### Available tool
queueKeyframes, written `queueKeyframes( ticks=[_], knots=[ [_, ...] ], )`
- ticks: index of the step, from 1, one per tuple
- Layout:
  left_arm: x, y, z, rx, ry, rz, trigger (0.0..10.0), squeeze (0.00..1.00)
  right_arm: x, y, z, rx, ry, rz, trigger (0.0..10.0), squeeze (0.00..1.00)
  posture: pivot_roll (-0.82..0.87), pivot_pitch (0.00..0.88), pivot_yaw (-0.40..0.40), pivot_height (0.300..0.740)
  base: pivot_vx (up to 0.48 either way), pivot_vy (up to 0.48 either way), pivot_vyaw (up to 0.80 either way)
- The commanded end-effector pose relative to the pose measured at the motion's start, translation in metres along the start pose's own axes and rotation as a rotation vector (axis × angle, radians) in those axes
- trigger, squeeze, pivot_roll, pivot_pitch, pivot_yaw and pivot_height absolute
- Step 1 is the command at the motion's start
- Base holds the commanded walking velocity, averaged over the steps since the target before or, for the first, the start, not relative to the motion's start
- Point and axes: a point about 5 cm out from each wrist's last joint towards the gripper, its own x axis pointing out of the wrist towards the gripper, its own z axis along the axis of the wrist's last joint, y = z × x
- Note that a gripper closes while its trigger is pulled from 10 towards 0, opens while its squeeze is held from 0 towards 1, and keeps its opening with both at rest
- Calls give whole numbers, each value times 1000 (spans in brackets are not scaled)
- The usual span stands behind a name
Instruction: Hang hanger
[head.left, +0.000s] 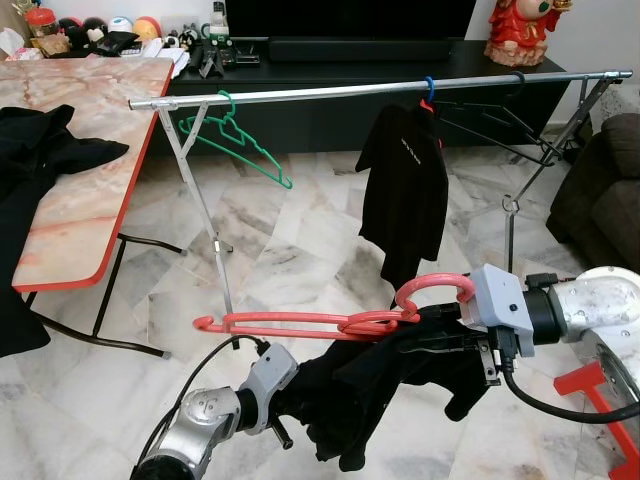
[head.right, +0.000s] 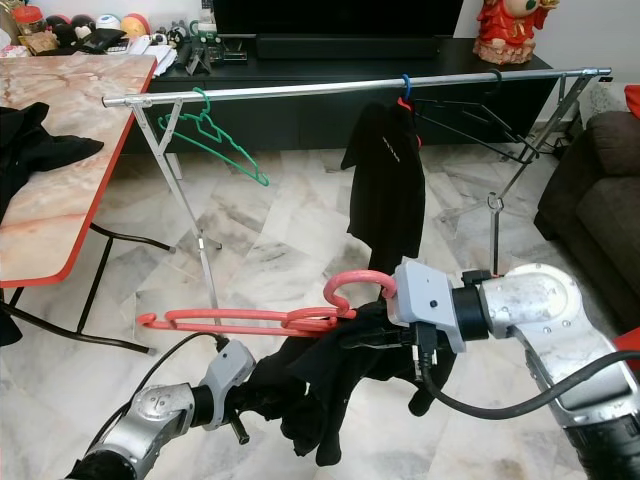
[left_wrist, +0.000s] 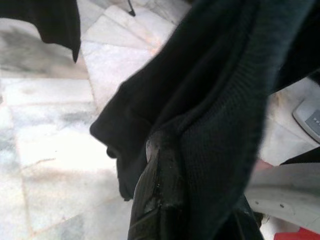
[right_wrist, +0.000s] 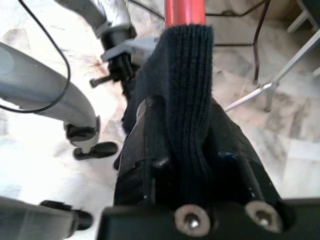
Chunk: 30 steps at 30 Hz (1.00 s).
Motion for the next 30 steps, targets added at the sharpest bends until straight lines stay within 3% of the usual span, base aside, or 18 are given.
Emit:
queueKeyframes(
  ticks=[1, 13, 18, 22, 26, 30],
  knots=[
    [-8, 3, -5, -34, -11, 31, 0, 0, -15, 4, 2, 13, -11, -21, 0, 0, -89, 157, -32, 740, 0, 0, 0],
    [-14, 3, -15, -56, 2, 77, 0, 0, -42, 51, -50, 238, 172, 85, 0, 0, -102, 172, -27, 740, 0, 0, 0],
    [-14, 3, -16, -56, 7, 77, 0, 0, -48, 56, -68, 231, 325, 77, 0, 0, -100, 173, -23, 740, 0, 0, 0],
    [-15, 3, -16, -57, 10, 78, 0, 0, -47, 53, -74, 214, 367, 48, 0, 0, -96, 173, -21, 740, 0, 0, 0],
    [-15, 3, -17, -57, 16, 77, 0, 0, -50, 47, -84, 161, 494, 1, 0, 0, -96, 173, -22, 740, 0, 0, 0],
    [-15, 2, -17, -57, 19, 72, 0, 0, -49, 45, -87, 138, 524, -2, 0, 0, -95, 176, -26, 740, 0, 0, 0]
  ],
)
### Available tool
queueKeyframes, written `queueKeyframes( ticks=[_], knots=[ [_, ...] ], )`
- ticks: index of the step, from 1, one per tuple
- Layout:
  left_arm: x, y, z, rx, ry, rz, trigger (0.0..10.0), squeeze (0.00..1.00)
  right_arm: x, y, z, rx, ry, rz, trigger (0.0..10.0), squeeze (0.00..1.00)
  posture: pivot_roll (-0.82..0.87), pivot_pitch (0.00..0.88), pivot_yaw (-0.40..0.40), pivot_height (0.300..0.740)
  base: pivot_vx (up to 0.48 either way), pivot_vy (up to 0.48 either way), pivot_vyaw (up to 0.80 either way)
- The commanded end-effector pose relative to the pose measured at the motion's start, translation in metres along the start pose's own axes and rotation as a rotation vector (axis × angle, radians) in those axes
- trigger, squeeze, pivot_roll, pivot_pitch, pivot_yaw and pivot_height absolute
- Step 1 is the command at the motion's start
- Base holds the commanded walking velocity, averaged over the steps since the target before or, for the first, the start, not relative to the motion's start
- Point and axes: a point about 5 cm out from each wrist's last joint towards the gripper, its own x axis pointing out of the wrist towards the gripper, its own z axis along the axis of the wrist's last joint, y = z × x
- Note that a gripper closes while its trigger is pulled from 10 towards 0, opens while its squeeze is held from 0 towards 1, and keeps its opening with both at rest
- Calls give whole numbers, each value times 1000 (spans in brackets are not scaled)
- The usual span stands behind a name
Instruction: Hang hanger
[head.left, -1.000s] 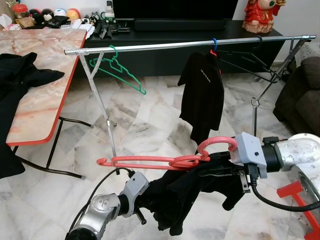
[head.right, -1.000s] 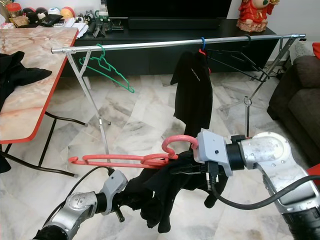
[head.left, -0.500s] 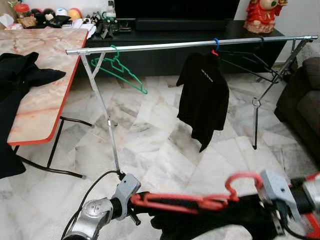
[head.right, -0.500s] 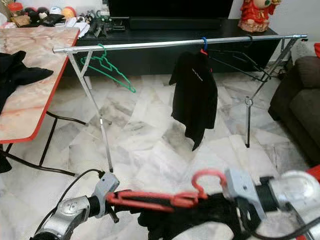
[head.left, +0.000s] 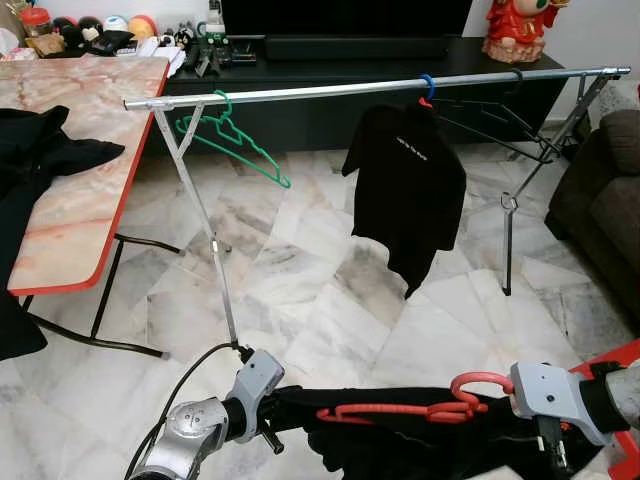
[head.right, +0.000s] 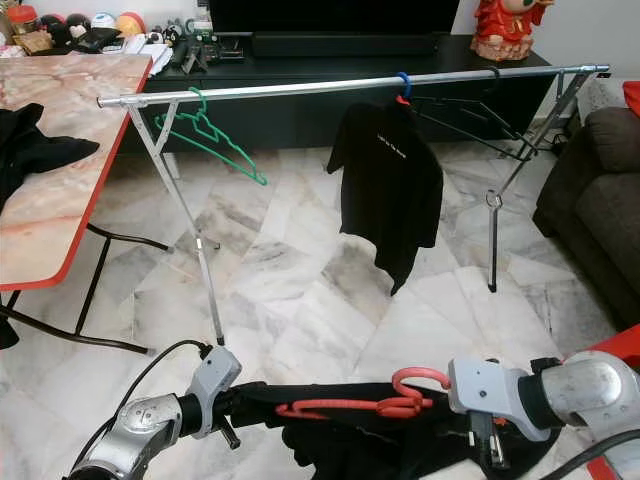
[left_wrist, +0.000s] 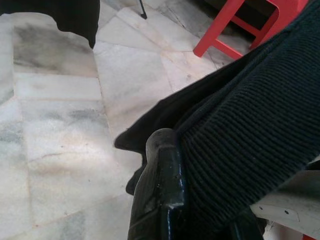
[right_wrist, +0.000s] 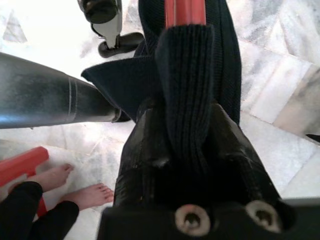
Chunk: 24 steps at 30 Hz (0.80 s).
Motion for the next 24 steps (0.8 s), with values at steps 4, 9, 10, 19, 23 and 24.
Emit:
queueKeyframes(
  ticks=[4, 9, 10, 19, 23, 24],
  knots=[
    [-7, 2, -9, -16, 41, 20, 0, 0, -1, -6, -7, -24, 88, -44, 0, 0, -95, 176, -27, 740, 0, 0, 0],
    [-6, 3, -7, -15, 38, 13, 0, 0, 12, -7, -10, -76, 141, -58, 0, 0, -94, 176, -29, 740, 0, 0, 0],
    [-7, 3, -5, -14, 37, 10, 0, 0, 14, -7, -10, -83, 149, -62, 0, 0, -94, 176, -29, 740, 0, 0, 0],
    [-9, 4, 3, -11, 36, -57, 0, 0, 34, -16, -10, -94, 174, -167, 0, 0, -86, 173, -31, 740, 0, 0, 0],
    [-11, 2, 2, -17, 58, -97, 0, 0, 41, -20, -8, -97, 172, -220, 0, 0, -84, 170, -32, 740, 0, 0, 0],
    [-12, 0, 2, -19, 67, -129, 0, 0, 46, -21, -7, -86, 165, -243, 0, 0, -82, 168, -32, 740, 0, 0, 0]
  ],
)
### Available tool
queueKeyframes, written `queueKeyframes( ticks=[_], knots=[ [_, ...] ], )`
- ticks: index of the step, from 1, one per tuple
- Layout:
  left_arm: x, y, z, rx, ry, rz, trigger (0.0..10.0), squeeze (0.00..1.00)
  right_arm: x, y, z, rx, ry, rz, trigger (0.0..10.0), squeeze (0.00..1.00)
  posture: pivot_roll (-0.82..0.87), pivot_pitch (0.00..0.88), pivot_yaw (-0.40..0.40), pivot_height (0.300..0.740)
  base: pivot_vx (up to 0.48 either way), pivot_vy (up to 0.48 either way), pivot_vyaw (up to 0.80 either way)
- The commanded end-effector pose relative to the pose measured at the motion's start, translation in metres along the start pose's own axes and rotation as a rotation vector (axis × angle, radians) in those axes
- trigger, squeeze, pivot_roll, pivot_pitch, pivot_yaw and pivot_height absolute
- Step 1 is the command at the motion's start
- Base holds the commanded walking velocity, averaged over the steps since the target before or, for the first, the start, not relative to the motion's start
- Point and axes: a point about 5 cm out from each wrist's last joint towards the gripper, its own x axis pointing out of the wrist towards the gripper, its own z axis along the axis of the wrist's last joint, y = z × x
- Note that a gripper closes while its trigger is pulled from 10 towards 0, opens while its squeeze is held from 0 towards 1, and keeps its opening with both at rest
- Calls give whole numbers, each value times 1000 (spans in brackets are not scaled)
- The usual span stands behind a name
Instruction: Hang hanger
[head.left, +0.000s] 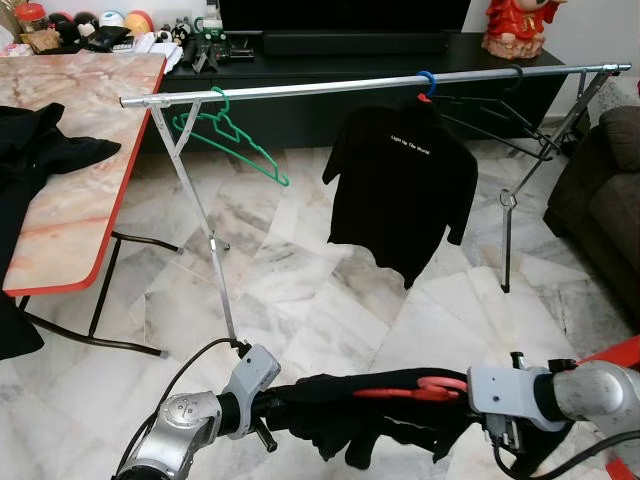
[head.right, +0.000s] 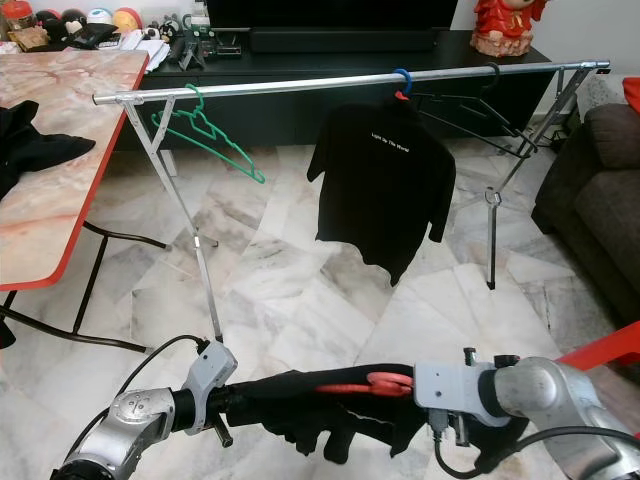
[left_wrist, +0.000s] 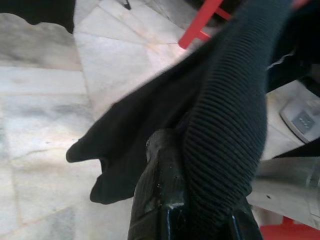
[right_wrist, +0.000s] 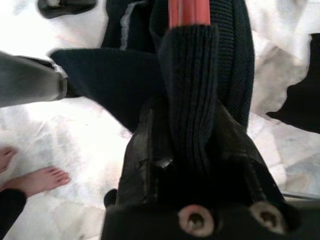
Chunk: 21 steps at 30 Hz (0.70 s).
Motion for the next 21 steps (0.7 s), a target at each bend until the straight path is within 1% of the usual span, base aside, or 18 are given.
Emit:
queueKeyframes(
  ticks=[1, 3, 4, 7, 8, 9, 11, 15, 19, 21],
  knots=[
    [-3, -5, -5, -19, 26, -52, 0, 0, 3, -3, -3, 28, 25, -47, 0, 0, -80, 166, -32, 740, 0, 0, 0],
    [-3, -7, -2, -23, 14, -71, 0, 0, 7, -3, -1, 47, 21, -69, 0, 0, -80, 166, -32, 740, 0, 0, 0],
    [-2, -6, 4, -19, -13, -60, 0, 0, 12, 0, 2, 46, 11, -66, 0, 0, -78, 161, -32, 740, 0, 0, 0],
    [-1, -4, 13, -8, -47, -45, 0, 0, 20, 6, 6, 53, 0, -54, 0, 0, -77, 161, -32, 740, 0, 0, 0],
    [0, -4, 23, -20, -85, -54, 0, 0, 26, 8, 7, 66, 1, -58, 0, 0, -74, 158, -32, 740, 0, 0, 0],
    [0, -4, 23, -20, -85, -54, 0, 0, 26, 8, 7, 66, 1, -58, 0, 0, -74, 158, -32, 740, 0, 0, 0],
    [1, -5, 39, -24, -146, -78, 0, 0, 35, 11, 13, 117, -28, -69, 0, 0, -71, 159, -32, 740, 0, 0, 0],
    [1, -8, 54, -21, -196, -107, 0, 0, 45, 16, 19, 167, -44, -63, 0, 0, -70, 160, -31, 740, 0, 0, 0],
    [-1, -11, 73, -20, -266, -127, 0, 0, 58, 23, 19, 240, -52, -66, 0, 0, -62, 161, -31, 740, 0, 0, 0],
    [-2, -14, 77, -17, -270, -152, 0, 0, 62, 23, 19, 255, -49, -78, 0, 0, -57, 162, -29, 740, 0, 0, 0]
  ],
)
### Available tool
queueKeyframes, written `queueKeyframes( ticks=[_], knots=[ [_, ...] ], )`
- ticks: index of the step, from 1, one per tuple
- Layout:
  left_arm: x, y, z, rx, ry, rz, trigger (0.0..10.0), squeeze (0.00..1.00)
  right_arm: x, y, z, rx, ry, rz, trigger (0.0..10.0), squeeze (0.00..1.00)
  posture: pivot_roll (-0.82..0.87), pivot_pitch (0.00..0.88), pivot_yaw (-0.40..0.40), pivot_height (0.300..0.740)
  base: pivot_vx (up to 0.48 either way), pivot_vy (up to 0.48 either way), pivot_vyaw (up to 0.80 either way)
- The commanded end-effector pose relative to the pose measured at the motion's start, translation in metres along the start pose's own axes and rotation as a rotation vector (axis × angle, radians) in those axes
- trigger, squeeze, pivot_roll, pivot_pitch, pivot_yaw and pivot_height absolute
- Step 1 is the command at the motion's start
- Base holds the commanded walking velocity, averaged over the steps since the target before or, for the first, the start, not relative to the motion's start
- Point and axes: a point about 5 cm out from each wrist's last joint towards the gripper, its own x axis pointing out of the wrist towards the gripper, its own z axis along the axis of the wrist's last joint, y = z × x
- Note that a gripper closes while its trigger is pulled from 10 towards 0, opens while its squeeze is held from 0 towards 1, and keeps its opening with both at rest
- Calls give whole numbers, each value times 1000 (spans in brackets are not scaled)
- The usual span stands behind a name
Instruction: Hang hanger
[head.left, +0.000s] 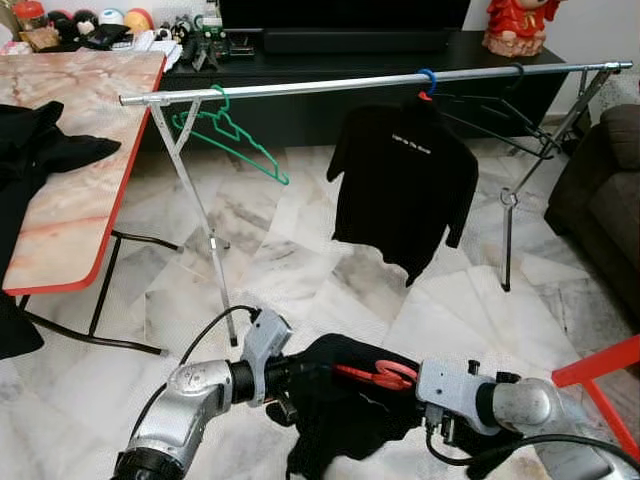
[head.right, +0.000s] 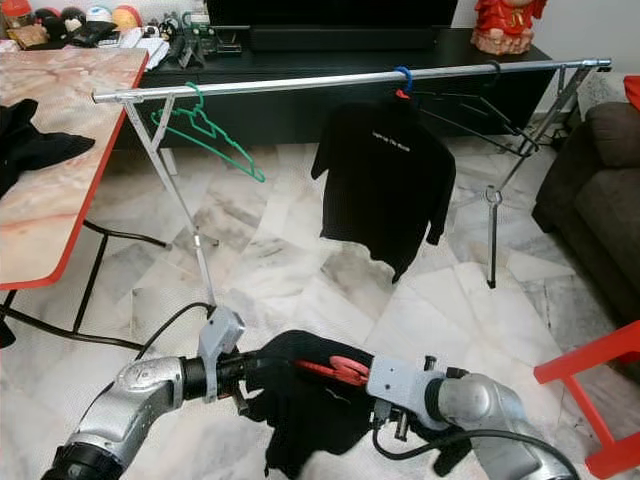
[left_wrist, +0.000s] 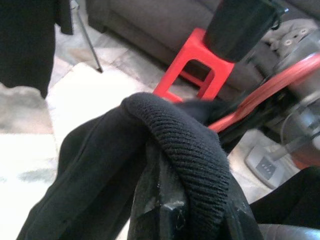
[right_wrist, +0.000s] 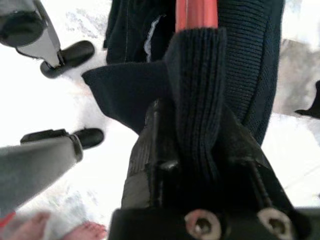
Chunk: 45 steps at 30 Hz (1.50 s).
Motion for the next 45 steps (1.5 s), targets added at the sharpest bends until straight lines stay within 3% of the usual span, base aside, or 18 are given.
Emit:
queueKeyframes(
  ticks=[1, 4, 5, 7, 8, 12, 23, 29, 35, 41, 45],
  knots=[
    [-1, -5, 7, 6, -19, -41, 0, 0, 1, -3, -1, 16, 9, -28, 0, 0, -56, 162, -29, 740, 0, 0, 0],
    [-4, -14, 4, 9, 33, -120, 0, 0, 4, -12, 1, 41, 0, -121, 0, 0, -55, 162, -28, 740, 0, 0, 0],
    [-6, -19, -1, 17, 68, -156, 2392, 63, 4, -17, 6, 68, -26, -161, 0, 0, -54, 162, -28, 740, 0, 0, 0],
    [-8, -24, -5, 25, 93, -183, 2392, 63, 5, -21, 10, 96, -54, -181, 0, 0, -54, 162, -28, 740, 0, 0, 0],
    [-9, -30, -7, 1, 110, -230, 10000, 1000, 6, -23, 14, 121, -78, -194, 0, 0, -54, 163, -28, 740, 0, 0, 0],
    [-10, -38, -8, -6, 133, -279, 10000, 1000, 10, -26, 19, 124, -94, -207, 0, 0, -53, 163, -27, 740, 0, 0, 0],
    [-7, -35, 1, 20, 131, -235, 10000, 1000, 19, -32, 28, 128, -135, -250, 0, 0, -43, 160, -28, 740, 0, 0, 0],
    [-6, -29, -1, 37, 158, -168, 10000, 1000, 21, -34, 27, 150, -142, -271, 0, 0, -43, 162, -31, 740, 0, 0, 0],
    [-2, -15, -2, 92, 187, -15, 10000, 1000, 22, -36, 27, 192, -162, -289, 0, 0, -42, 161, -32, 740, 0, 0, 0],
    [-3, -21, 1, 80, 173, -63, 10000, 1000, 23, -38, 30, 205, -200, -306, 0, 0, -39, 160, -33, 740, 0, 0, 0],
    [-9, -18, 4, 89, 157, -51, 10000, 1000, 19, -36, 37, 115, -285, -231, 0, 0, -39, 159, -33, 740, 0, 0, 0]
  ],
)
